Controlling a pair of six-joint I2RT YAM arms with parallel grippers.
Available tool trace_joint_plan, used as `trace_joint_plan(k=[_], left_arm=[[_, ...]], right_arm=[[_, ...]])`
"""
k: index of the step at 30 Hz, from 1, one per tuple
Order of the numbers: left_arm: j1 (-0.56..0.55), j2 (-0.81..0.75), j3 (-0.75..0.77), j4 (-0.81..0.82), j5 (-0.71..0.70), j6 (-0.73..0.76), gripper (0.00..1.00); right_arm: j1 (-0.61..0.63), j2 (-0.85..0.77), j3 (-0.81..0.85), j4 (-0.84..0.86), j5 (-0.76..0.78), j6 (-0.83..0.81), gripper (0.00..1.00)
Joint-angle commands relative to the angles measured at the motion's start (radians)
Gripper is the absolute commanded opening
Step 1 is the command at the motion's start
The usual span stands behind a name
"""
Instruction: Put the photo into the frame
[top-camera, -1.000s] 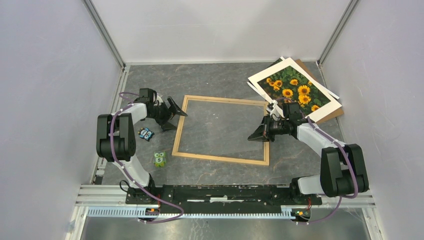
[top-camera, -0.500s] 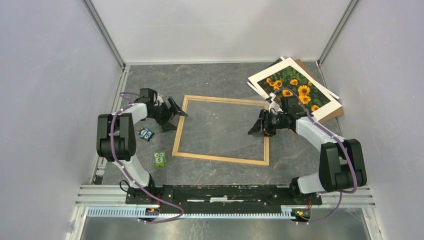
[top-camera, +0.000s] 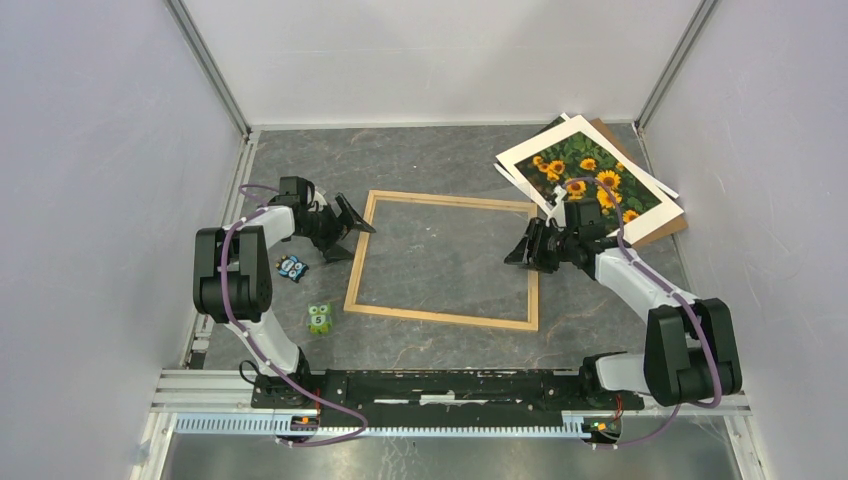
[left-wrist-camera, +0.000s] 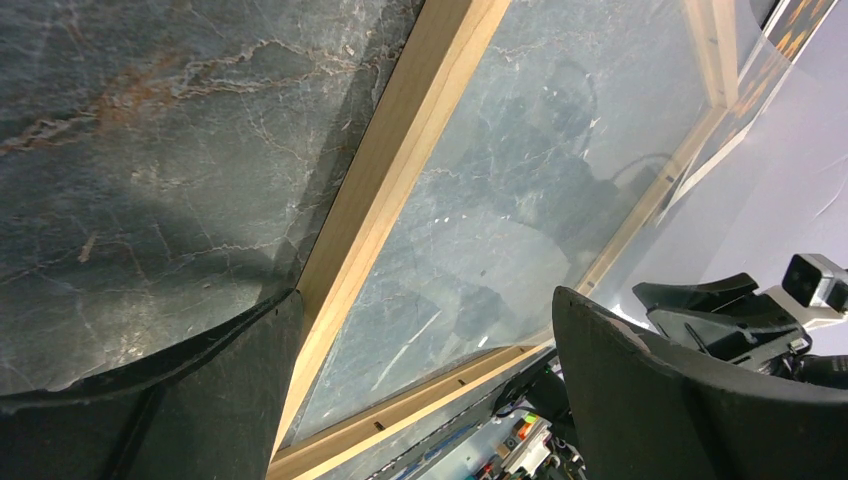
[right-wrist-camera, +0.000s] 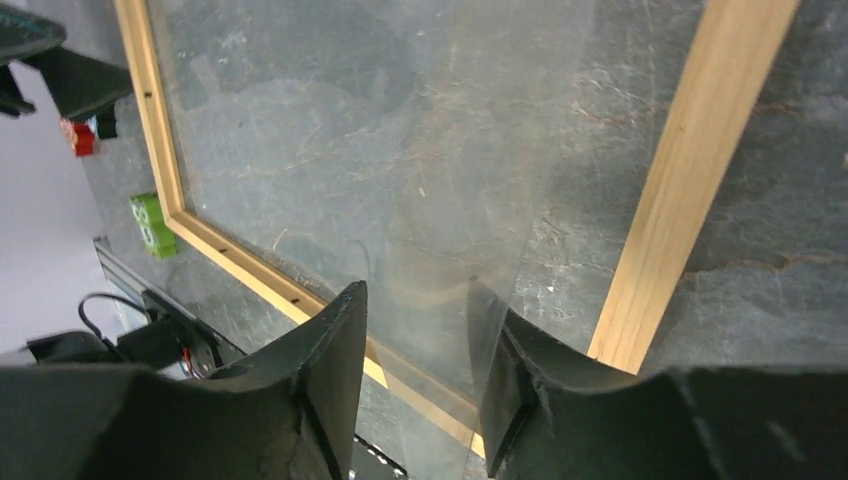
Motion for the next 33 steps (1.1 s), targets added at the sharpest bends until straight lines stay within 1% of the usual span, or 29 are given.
trace_joint_plan(k=[1,2,4,5,7,9,10,14,15,19,22,29,33], left_arm=[[-0.002,-0.003,0.008,0.01,-0.002,0.022,1.0],[-0.003,-0.004,0.005,0.012,-0.003,0.019,1.0],[-0.003,-0.013,-0.005,0.027,0.003,0.008,1.0],[-0.003,-0.017,-0.008,0.031,0.004,0.004,1.0],[-0.004,-0.021,-0.008,0.032,0.004,0.001,1.0],[-0.003,-0.028,-0.008,0.031,-0.003,-0.005,1.0],[-0.004,-0.032,-0.008,0.029,-0.011,-0.006,1.0],[-0.001,-0.046,0.01,-0.01,-0.04,0.001,1.0],[-0.002,-0.051,0.01,-0.012,-0.038,0.002,1.0],[0.001,-0.075,0.01,-0.014,-0.042,0.006,1.0],[0.001,-0.096,0.011,-0.015,-0.05,0.009,1.0],[0.003,-0.119,0.013,-0.017,-0.059,0.017,1.0],[0.004,-0.114,0.014,-0.018,-0.057,0.017,1.0]], right_arm=[[0.019,-0.029,-0.037,0.045,0.137,0.103,0.41],[0.023,-0.033,-0.045,0.046,0.154,0.127,0.38],[0.028,-0.047,-0.059,0.045,0.193,0.165,0.36],[0.032,-0.061,-0.065,0.046,0.215,0.18,0.32],[0.033,-0.084,-0.073,0.039,0.25,0.214,0.16],[0.033,-0.1,-0.075,0.039,0.249,0.239,0.05],[0.03,-0.1,-0.072,0.042,0.219,0.247,0.0],[-0.019,-0.017,-0.062,0.084,-0.054,0.27,0.0],[-0.021,-0.005,-0.053,0.083,-0.093,0.269,0.0],[-0.026,0.018,0.002,0.018,-0.134,0.234,0.0],[-0.033,0.029,-0.009,0.05,-0.21,0.277,0.0],[-0.065,0.046,0.037,-0.018,-0.247,0.253,0.0],[-0.096,0.045,0.031,-0.02,-0.271,0.254,0.0]])
